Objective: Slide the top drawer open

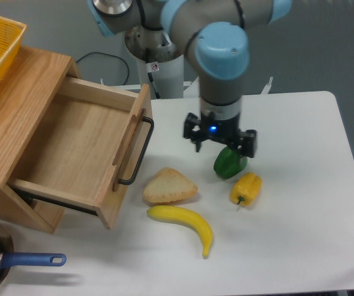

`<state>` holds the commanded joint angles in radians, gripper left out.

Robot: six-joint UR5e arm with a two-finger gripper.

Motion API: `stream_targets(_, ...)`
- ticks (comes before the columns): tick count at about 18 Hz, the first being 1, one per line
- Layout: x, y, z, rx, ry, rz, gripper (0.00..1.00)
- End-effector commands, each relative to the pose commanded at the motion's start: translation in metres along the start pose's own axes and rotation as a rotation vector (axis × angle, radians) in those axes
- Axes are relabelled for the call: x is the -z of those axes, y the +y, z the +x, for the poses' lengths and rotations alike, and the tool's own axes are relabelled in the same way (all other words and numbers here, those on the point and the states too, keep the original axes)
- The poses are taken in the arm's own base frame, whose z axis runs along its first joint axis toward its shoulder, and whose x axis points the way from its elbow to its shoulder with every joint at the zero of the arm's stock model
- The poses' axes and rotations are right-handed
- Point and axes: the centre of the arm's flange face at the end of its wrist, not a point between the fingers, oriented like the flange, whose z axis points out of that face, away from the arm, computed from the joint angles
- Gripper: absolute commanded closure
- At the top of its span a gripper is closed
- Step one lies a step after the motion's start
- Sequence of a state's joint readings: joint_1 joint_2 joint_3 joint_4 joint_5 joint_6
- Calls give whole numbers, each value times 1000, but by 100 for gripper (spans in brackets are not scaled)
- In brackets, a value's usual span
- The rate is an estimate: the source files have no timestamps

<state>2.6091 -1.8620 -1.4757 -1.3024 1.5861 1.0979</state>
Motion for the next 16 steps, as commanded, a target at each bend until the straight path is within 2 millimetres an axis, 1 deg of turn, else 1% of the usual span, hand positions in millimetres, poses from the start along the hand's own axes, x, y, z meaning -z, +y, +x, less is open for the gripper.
stream_targets(2,-36,21,-28,-19,48,-27,0)
stream_targets(3,-50,33,-44,-14,67,-34,0)
stream_targets(4,-62,37,-56,-18,78,-39,0)
stream_targets(6,-76,45,-69,-41,92,-43,0)
stream_targets(7,-82,46,-71,-74,101,-44,0)
stream_targets(9,-87,48,-74,-146,109,-42,0)
stream_targets(10,-85,53,-79,-158,104,-38,0)
stream_targets(13,-79,52,-83,-175,87,-31,0)
stream_targets(16,-80,52,-84,-176,88,-30,0)
